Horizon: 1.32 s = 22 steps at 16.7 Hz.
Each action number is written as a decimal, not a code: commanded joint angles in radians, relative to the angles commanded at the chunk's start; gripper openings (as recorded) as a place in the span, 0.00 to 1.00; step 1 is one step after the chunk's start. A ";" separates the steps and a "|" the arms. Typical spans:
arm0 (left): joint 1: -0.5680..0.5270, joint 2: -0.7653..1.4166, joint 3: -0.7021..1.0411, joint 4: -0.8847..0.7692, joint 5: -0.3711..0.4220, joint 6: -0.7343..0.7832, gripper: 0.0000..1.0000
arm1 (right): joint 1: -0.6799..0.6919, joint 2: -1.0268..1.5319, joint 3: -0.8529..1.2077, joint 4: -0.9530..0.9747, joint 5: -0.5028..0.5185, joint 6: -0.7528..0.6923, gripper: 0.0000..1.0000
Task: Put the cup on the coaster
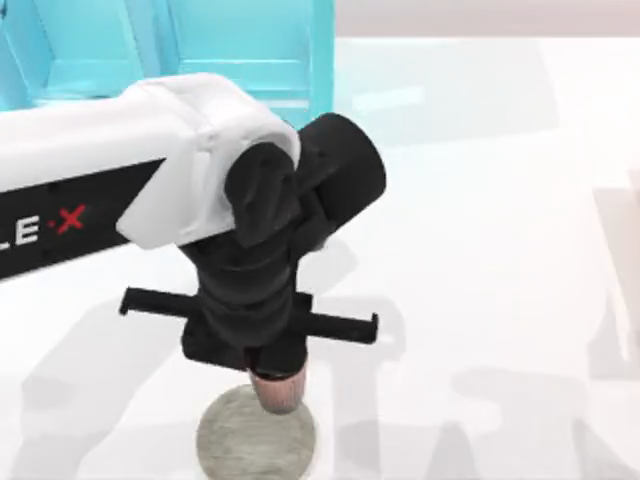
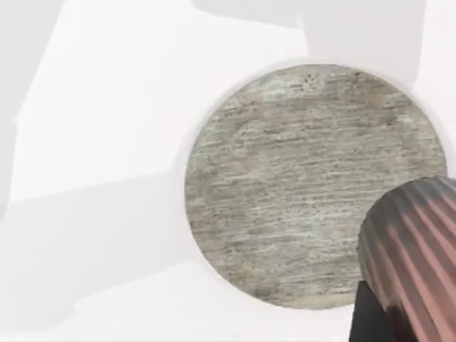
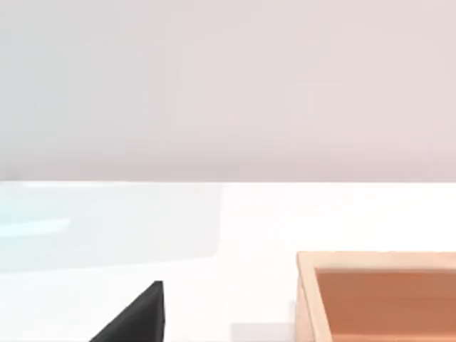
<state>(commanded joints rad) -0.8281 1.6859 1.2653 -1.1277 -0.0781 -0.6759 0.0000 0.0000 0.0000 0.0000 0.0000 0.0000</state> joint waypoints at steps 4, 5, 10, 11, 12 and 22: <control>0.020 -0.094 -0.103 0.004 -0.021 -0.104 0.00 | 0.000 0.000 0.000 0.000 0.000 0.000 1.00; 0.020 -0.095 -0.103 0.004 -0.022 -0.105 0.00 | 0.000 0.000 0.000 0.000 0.000 0.000 1.00; 0.016 -0.082 -0.113 0.020 -0.020 -0.102 0.00 | 0.000 0.000 0.000 0.000 0.000 0.000 1.00; 0.017 -0.073 -0.132 0.043 -0.020 -0.102 0.00 | 0.000 0.000 0.000 0.000 0.000 0.000 1.00; 0.017 -0.062 -0.154 0.074 -0.020 -0.102 0.00 | 0.000 0.000 0.000 0.000 0.000 0.000 1.00; 0.021 0.003 -0.268 0.268 -0.021 -0.102 0.00 | 0.000 0.000 0.000 0.000 0.000 0.000 1.00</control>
<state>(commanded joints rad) -0.8072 1.6893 0.9969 -0.8598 -0.0995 -0.7783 0.0000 0.0000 0.0000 0.0000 0.0000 0.0000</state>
